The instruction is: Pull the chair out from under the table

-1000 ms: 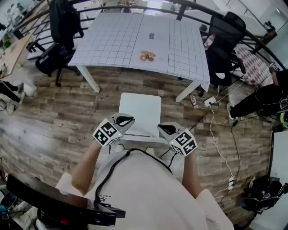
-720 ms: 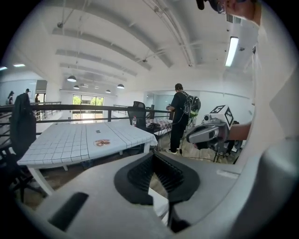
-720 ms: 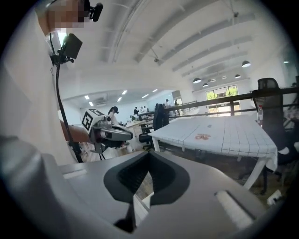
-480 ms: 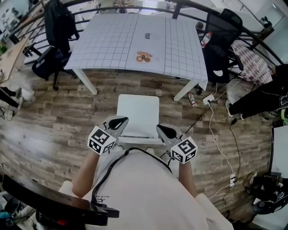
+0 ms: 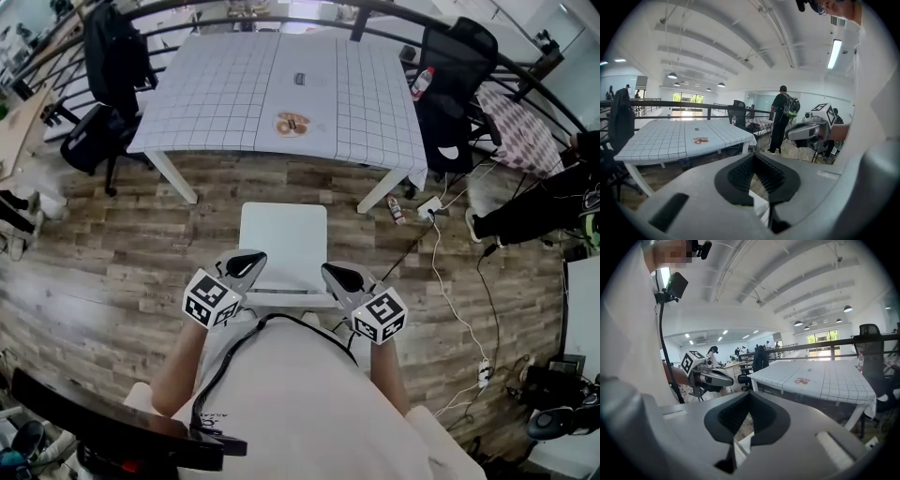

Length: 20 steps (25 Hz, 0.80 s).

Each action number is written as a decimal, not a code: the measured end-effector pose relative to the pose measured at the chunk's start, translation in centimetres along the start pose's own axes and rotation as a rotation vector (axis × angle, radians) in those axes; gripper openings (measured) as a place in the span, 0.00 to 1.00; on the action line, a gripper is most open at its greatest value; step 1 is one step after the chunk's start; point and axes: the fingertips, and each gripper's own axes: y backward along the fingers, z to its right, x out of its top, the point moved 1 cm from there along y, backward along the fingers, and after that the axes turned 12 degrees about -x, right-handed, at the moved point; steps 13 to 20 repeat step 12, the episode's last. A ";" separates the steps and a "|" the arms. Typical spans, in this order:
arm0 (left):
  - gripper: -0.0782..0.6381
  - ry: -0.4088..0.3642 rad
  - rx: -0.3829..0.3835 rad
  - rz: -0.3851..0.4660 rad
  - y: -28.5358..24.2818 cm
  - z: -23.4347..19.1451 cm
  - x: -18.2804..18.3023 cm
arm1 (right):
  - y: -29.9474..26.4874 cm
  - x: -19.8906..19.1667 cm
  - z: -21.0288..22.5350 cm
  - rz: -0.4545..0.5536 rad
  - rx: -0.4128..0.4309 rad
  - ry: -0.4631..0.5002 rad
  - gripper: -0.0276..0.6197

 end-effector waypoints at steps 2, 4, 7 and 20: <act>0.12 0.007 0.004 0.004 0.1 0.0 -0.1 | 0.1 -0.1 -0.2 -0.004 0.000 -0.002 0.05; 0.12 0.004 0.005 0.004 0.1 -0.2 0.1 | 0.1 -0.1 0.0 -0.008 -0.002 -0.002 0.05; 0.12 -0.006 0.005 0.000 0.0 -1.3 1.1 | -0.5 0.7 0.6 -0.016 -0.009 0.001 0.05; 0.12 -0.018 -0.006 -0.008 0.2 -0.3 0.8 | 0.3 0.2 -0.4 -0.015 -0.008 -0.009 0.05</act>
